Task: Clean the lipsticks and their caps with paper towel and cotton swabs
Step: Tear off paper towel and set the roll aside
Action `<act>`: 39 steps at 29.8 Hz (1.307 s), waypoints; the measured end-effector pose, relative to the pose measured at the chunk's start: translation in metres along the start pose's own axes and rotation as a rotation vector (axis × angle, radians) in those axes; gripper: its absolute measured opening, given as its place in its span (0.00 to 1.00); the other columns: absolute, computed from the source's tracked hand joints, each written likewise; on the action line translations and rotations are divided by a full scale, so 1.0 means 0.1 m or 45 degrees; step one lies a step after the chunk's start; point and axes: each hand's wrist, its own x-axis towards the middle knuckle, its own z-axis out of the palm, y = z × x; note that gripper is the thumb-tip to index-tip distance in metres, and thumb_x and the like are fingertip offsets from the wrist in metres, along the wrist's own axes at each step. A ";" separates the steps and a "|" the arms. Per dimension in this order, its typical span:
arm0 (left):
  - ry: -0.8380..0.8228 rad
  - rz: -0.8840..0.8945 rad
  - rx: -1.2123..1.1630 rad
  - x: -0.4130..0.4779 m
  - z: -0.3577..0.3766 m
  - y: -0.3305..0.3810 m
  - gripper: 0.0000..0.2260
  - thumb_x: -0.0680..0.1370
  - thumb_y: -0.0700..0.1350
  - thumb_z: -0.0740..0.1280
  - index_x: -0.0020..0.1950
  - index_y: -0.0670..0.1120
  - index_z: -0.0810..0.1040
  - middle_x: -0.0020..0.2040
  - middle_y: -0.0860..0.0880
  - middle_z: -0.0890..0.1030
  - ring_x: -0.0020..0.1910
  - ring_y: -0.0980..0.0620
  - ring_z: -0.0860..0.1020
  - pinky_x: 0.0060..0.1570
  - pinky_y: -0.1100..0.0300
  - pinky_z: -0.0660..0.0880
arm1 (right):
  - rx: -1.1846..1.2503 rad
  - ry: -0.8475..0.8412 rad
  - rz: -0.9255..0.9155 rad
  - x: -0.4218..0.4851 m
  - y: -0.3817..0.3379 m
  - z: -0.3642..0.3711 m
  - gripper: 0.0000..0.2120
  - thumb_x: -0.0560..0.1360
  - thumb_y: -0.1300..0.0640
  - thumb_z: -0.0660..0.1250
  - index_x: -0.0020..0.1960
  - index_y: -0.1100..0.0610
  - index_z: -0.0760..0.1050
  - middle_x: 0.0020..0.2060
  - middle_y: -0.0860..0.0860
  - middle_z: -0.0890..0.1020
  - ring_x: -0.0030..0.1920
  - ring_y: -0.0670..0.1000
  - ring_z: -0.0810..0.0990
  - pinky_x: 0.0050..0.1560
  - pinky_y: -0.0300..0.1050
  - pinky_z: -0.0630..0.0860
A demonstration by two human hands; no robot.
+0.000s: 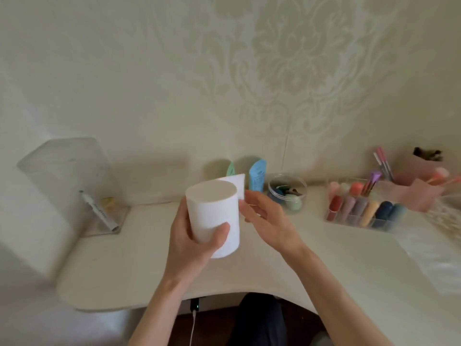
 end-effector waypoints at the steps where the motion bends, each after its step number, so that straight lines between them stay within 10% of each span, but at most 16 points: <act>1: -0.065 -0.049 -0.094 0.01 0.01 0.02 0.34 0.59 0.60 0.79 0.62 0.52 0.78 0.52 0.56 0.87 0.51 0.56 0.85 0.43 0.63 0.80 | 0.064 -0.061 0.033 -0.07 -0.04 -0.05 0.19 0.81 0.40 0.68 0.69 0.44 0.77 0.63 0.39 0.83 0.63 0.38 0.80 0.68 0.47 0.77; 5: -0.348 -0.324 -0.443 0.06 0.23 0.01 0.37 0.64 0.58 0.78 0.70 0.44 0.77 0.63 0.42 0.84 0.63 0.42 0.82 0.59 0.43 0.80 | 0.542 -0.240 0.132 -0.36 -0.09 -0.35 0.20 0.84 0.42 0.64 0.74 0.47 0.75 0.66 0.44 0.83 0.69 0.47 0.80 0.70 0.47 0.75; 11: -0.504 -0.629 -0.598 0.02 0.90 -0.12 0.24 0.72 0.51 0.71 0.65 0.41 0.80 0.60 0.40 0.85 0.56 0.47 0.85 0.49 0.55 0.82 | 0.273 0.411 0.052 -0.54 0.21 -0.79 0.14 0.79 0.45 0.74 0.49 0.56 0.87 0.45 0.52 0.88 0.47 0.50 0.86 0.50 0.51 0.79; 14: -0.556 -0.712 -0.533 -0.07 1.31 -0.14 0.23 0.77 0.53 0.71 0.68 0.41 0.79 0.63 0.41 0.84 0.61 0.46 0.83 0.61 0.50 0.78 | 0.057 0.624 -0.022 -0.65 0.37 -1.03 0.16 0.79 0.40 0.72 0.43 0.52 0.80 0.42 0.50 0.79 0.46 0.49 0.74 0.47 0.44 0.70; 19: -0.611 -0.794 -0.348 -0.22 1.82 -0.07 0.26 0.72 0.58 0.75 0.66 0.47 0.80 0.57 0.48 0.87 0.57 0.48 0.86 0.56 0.51 0.80 | 0.114 0.794 0.019 -0.91 0.45 -1.40 0.19 0.82 0.57 0.71 0.32 0.53 0.77 0.26 0.40 0.78 0.29 0.39 0.74 0.32 0.34 0.68; 26: -0.382 -0.689 -0.145 -0.16 2.02 -0.02 0.21 0.69 0.51 0.82 0.59 0.49 0.82 0.50 0.52 0.88 0.48 0.54 0.87 0.49 0.54 0.83 | 0.194 0.853 0.025 -1.07 0.45 -1.70 0.13 0.81 0.53 0.73 0.44 0.62 0.83 0.39 0.61 0.86 0.38 0.51 0.82 0.38 0.48 0.74; 30: -0.376 -0.695 -0.135 -0.08 1.92 -0.10 0.37 0.58 0.59 0.83 0.65 0.51 0.79 0.55 0.51 0.87 0.52 0.52 0.86 0.46 0.53 0.81 | 0.164 0.807 0.121 -1.15 0.49 -1.85 0.09 0.81 0.55 0.71 0.44 0.58 0.84 0.37 0.51 0.85 0.39 0.49 0.82 0.39 0.41 0.73; 39: -0.577 -0.529 -0.139 0.01 1.69 -0.11 0.38 0.63 0.55 0.80 0.72 0.62 0.72 0.57 0.58 0.86 0.55 0.55 0.85 0.53 0.52 0.80 | -0.057 0.747 0.213 -1.02 0.43 -1.87 0.07 0.77 0.51 0.76 0.42 0.50 0.83 0.32 0.40 0.85 0.33 0.37 0.82 0.33 0.31 0.75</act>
